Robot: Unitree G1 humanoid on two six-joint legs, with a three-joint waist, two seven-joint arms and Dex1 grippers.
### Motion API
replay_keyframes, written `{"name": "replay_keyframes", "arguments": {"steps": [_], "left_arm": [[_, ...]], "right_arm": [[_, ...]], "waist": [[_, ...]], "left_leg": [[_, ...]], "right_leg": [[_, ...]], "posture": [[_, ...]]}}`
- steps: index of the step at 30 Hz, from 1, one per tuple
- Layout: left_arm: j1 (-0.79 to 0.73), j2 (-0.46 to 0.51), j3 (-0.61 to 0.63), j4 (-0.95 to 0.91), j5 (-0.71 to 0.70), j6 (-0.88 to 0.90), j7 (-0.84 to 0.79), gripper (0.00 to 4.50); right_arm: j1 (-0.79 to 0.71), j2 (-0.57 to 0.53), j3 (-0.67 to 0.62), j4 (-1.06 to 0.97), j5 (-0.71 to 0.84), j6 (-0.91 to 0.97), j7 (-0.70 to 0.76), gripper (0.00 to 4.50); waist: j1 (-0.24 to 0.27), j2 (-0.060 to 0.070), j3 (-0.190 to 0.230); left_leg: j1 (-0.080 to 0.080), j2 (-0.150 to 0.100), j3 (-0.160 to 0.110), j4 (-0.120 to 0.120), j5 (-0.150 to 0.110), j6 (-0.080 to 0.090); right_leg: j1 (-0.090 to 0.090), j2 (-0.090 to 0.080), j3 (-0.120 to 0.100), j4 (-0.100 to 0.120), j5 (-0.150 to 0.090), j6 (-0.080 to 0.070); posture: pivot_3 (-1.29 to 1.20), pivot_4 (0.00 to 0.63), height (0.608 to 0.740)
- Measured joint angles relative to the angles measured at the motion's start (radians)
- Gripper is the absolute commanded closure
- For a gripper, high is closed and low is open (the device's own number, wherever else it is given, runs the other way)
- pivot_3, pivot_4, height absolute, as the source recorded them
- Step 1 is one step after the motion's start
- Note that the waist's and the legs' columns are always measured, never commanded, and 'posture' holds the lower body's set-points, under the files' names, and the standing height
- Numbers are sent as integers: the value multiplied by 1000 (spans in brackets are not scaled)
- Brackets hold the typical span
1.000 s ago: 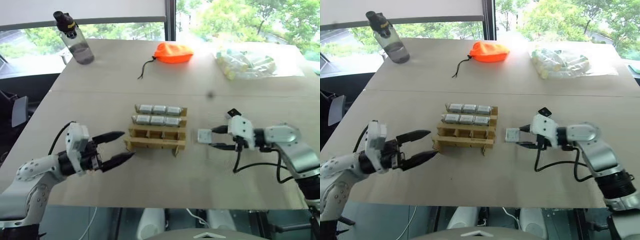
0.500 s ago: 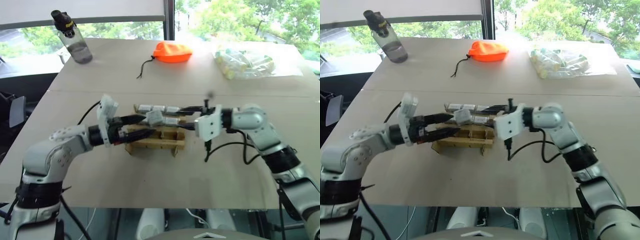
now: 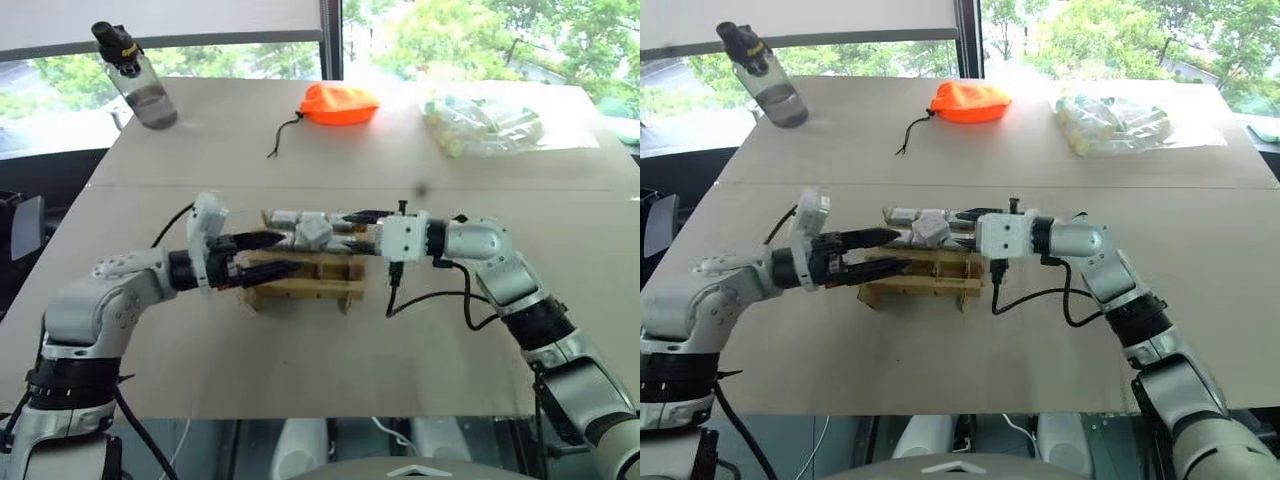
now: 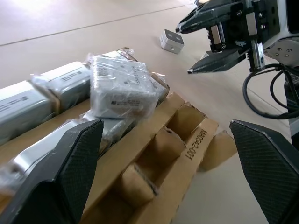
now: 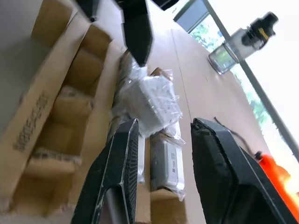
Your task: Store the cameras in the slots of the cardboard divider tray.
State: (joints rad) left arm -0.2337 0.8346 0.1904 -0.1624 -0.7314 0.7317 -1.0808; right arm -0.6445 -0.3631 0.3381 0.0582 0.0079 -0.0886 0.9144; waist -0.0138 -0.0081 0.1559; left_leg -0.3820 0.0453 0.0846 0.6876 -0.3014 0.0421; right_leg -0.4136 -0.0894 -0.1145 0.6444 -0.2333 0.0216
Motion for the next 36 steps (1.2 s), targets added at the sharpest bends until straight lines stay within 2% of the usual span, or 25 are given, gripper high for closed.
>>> {"name": "replay_keyframes", "arguments": {"steps": [3, 4, 5, 9, 12, 19, 24, 28, 31, 33, 34, 36], "left_arm": [[76, 25, 46, -35, 1, -31, -28, 0], [107, 34, 66, -49, 1, -44, -35, 0], [123, 40, 79, -57, 1, -49, -40, 0], [247, 79, 181, -114, -1, -70, -73, 0], [327, 82, 255, -159, -10, -71, -74, 0], [463, 70, 375, -260, -22, -68, -46, 0], [488, 56, 395, -278, -33, -66, -25, 0], [490, 53, 396, -289, -40, -66, -16, 0], [490, 53, 396, -289, -43, -66, -8, 0], [486, 53, 396, -289, -46, -65, -7, 0], [484, 54, 396, -288, -47, -65, -7, 0], [477, 56, 396, -288, -48, -65, -7, 0]], "right_arm": [[9, 45, -22, -92, 105, 239, -10, 782], [11, 70, -30, -119, 141, 345, -30, 220], [12, 86, -34, -135, 164, 408, -43, 94], [-3, 211, -101, -165, 269, 766, -194, 94], [-24, 236, -110, -163, 277, 877, -265, 94], [-21, 277, -21, -123, 225, 911, -352, 94], [-18, 293, 12, -118, 190, 888, -384, 94], [-18, 346, 15, -85, 155, 857, -448, 94], [-18, 359, 15, -66, 135, 832, -476, 974], [-12, 360, 16, -64, 130, 822, -482, 1851], [-8, 359, 15, -64, 126, 815, -485, 2472], [0, 358, 15, -68, 124, 806, -484, 2514]], "waist": [[0, 0, 0], [0, 0, 0], [0, 0, 0], [-1, 0, 0], [2, 1, 0], [-3, 1, 0], [-3, 0, 0], [-4, 0, 0], [-4, 0, 0], [-3, 0, 0], [-4, 0, 0], [-5, 0, 0]], "left_leg": [[0, 0, -1, -1, 0, 0], [0, 1, -1, -1, 0, 0], [0, 0, -2, -1, 0, 0], [-1, 0, -2, -1, 0, 0], [-2, 0, -3, -1, 0, 0], [-2, -1, -3, -3, 0, 0], [-1, -1, -3, -2, 0, 0], [-1, 0, -3, -3, 0, 0], [-1, -1, -3, -3, 0, 0], [-2, -1, -3, -3, 0, 0], [-1, -1, -3, -3, 0, 0], [-1, -1, -3, -3, 0, 0]], "right_leg": [[0, 0, -1, 0, 0, 0], [0, 0, -1, 0, 0, 0], [0, 0, -1, 0, 0, 0], [-1, -1, -1, 0, 0, -1], [-1, -1, -2, -1, 0, -1], [-2, -1, -2, -1, 0, -1], [-2, -1, -2, -1, 0, 0], [-2, 0, -2, -1, 0, -1], [-2, 0, -2, -1, 0, -1], [-2, 0, -2, -1, 0, -1], [-2, 0, -2, -1, 0, -1], [-2, 0, -2, -1, 0, -1]], "posture": [[0, 150, 726], [0, 150, 726], [0, 150, 726], [0, 150, 726], [0, 150, 726], [0, 150, 726], [0, 150, 726], [0, 150, 726], [0, 150, 726], [0, 150, 726], [0, 150, 726], [0, 150, 726]]}}
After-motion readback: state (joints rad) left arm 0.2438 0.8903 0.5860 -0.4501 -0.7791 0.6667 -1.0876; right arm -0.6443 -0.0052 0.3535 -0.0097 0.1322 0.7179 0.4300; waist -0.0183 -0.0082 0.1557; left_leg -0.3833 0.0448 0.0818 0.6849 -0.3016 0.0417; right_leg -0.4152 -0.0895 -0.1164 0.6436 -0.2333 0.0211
